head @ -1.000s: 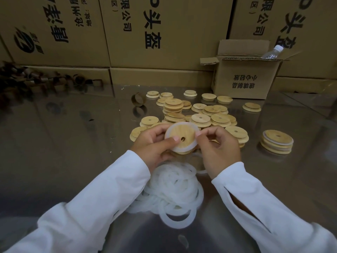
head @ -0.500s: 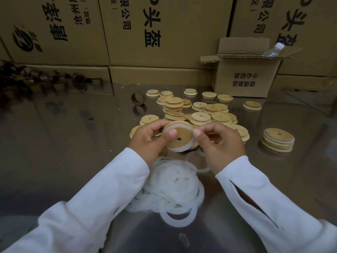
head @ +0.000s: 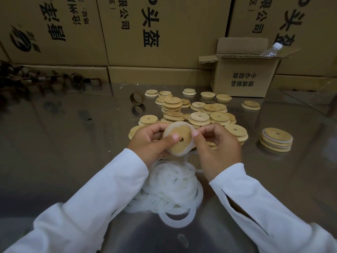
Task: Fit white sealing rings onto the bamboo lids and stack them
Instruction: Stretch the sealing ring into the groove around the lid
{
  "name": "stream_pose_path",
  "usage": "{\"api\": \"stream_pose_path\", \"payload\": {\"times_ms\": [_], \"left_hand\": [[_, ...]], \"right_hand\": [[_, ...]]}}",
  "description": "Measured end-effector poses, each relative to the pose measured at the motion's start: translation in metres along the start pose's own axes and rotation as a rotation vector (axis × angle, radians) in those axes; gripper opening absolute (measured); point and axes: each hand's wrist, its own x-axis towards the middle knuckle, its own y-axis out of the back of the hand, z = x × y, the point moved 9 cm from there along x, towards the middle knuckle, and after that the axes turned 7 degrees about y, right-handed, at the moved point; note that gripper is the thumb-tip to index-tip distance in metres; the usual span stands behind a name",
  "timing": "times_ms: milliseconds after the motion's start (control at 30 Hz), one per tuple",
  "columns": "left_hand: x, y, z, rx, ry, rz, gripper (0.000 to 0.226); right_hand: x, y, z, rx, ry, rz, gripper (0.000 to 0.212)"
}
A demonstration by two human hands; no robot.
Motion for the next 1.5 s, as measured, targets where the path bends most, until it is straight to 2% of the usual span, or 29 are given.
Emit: {"api": "stream_pose_path", "payload": {"times_ms": [133, 333, 533, 733, 933, 1100, 1333, 1500], "left_hand": [[-0.001, 0.000, 0.001, 0.081, -0.013, -0.004, 0.029], [-0.001, -0.005, 0.013, 0.153, -0.125, -0.024, 0.009], [-0.003, -0.003, 0.020, 0.131, -0.186, -0.009, 0.018], [0.000, 0.007, 0.007, 0.014, -0.075, 0.074, 0.027], [0.001, -0.003, -0.003, 0.058, -0.007, -0.023, 0.036], [0.000, -0.006, 0.002, 0.148, -0.058, -0.035, 0.013], [-0.004, -0.010, 0.021, 0.220, -0.204, -0.057, 0.013], [-0.005, -0.005, 0.023, 0.246, -0.236, -0.030, 0.015]], "right_hand": [[0.000, -0.005, -0.009, -0.098, 0.091, -0.076, 0.011], [0.009, 0.001, -0.004, -0.157, 0.043, -0.084, 0.021], [0.011, 0.003, -0.008, -0.111, 0.051, -0.102, 0.017], [0.001, -0.001, -0.008, -0.020, 0.056, -0.040, 0.013], [0.001, -0.003, -0.005, -0.131, 0.051, -0.088, 0.011], [-0.001, -0.013, -0.009, -0.229, 0.118, -0.187, 0.013], [0.006, -0.003, -0.012, -0.307, 0.133, -0.123, 0.016], [0.006, 0.000, -0.011, -0.247, 0.092, -0.091, 0.017]]}}
